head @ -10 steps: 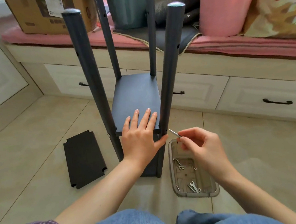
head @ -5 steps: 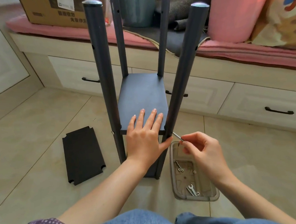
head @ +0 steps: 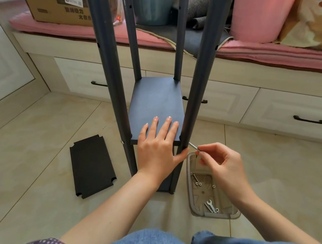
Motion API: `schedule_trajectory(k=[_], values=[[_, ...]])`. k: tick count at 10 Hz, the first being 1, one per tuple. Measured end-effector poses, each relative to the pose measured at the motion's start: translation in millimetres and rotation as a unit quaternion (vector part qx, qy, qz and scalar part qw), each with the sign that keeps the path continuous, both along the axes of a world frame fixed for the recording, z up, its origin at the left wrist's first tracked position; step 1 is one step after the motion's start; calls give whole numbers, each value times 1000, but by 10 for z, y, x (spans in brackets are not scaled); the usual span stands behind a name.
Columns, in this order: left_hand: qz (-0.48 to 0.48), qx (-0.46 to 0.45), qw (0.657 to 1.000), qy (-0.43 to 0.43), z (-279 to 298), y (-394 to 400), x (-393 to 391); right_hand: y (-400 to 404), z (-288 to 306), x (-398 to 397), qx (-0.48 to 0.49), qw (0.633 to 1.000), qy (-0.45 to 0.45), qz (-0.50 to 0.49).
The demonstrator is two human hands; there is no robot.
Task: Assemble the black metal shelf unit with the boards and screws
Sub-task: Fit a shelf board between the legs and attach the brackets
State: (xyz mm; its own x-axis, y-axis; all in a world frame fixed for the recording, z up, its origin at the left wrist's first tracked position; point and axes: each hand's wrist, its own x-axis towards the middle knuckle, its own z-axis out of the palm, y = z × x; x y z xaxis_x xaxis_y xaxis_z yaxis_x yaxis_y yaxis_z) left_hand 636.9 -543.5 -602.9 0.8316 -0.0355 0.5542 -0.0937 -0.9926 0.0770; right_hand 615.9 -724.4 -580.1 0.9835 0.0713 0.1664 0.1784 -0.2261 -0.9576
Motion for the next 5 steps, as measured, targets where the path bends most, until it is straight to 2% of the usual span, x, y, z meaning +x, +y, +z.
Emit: schedule_trajectory(k=[5], values=[[2,5,1000,-2,-16,7,7,46,-5,51,-23,999,-17,16]])
